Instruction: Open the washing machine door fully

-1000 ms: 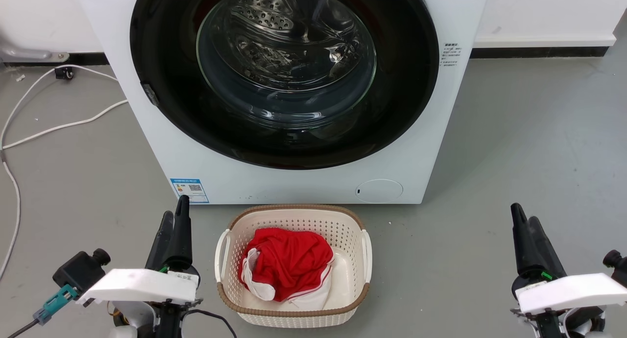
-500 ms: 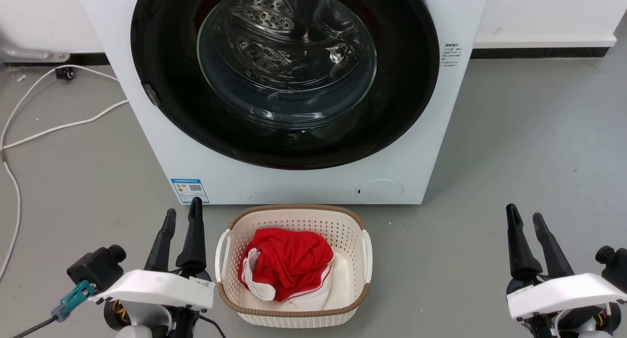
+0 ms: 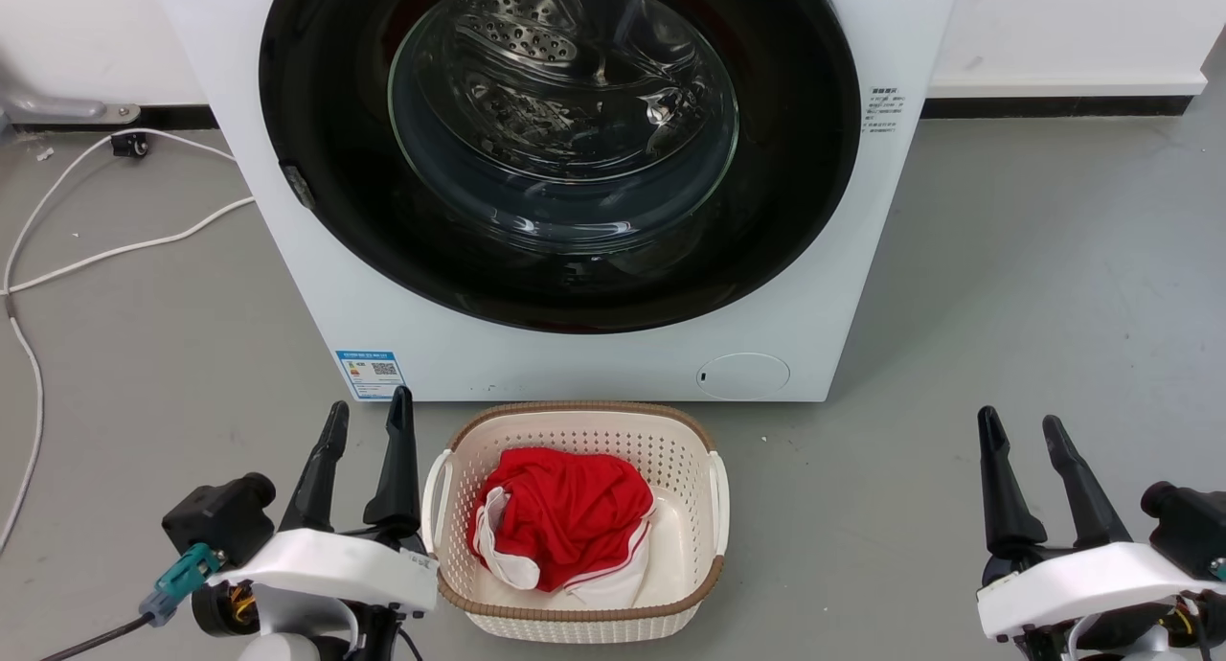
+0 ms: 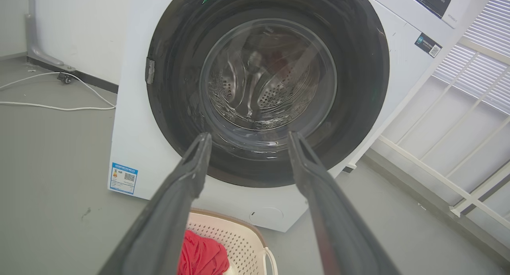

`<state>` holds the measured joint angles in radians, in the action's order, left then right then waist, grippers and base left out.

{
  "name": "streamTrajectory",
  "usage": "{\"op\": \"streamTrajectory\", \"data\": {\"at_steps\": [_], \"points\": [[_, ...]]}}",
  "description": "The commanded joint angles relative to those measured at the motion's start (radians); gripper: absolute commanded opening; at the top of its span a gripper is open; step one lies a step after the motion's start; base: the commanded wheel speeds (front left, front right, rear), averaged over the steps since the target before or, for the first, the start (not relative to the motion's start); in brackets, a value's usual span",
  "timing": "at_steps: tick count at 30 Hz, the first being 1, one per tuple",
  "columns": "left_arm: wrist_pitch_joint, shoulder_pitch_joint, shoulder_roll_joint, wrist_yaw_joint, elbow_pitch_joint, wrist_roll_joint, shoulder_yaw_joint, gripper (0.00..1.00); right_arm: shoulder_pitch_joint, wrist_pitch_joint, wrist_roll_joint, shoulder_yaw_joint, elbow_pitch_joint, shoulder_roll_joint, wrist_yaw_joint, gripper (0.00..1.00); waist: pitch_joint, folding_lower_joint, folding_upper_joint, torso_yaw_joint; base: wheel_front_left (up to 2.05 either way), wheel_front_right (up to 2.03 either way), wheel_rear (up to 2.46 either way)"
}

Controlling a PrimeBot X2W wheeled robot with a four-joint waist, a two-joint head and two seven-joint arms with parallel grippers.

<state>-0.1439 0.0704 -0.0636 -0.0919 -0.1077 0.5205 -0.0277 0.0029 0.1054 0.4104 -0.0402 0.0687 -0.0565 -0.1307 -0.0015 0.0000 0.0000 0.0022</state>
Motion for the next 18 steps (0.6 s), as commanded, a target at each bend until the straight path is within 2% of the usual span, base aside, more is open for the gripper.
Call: {"op": "streamTrajectory", "data": {"at_steps": [1,18], "points": [[-0.009,0.005,-0.009,0.004,0.011,-0.032,-0.005,1.00,0.002,0.009,-0.035,0.002,-0.015,0.002,0.000,1.00,0.000,0.0000,0.0000,0.000,0.00,0.00,0.00],[-0.049,0.004,-0.015,0.026,0.004,-0.196,-0.024,1.00,0.014,0.031,-0.210,0.012,-0.026,0.004,0.000,1.00,0.002,0.0000,0.0000,-0.001,0.00,0.00,0.00]]}}
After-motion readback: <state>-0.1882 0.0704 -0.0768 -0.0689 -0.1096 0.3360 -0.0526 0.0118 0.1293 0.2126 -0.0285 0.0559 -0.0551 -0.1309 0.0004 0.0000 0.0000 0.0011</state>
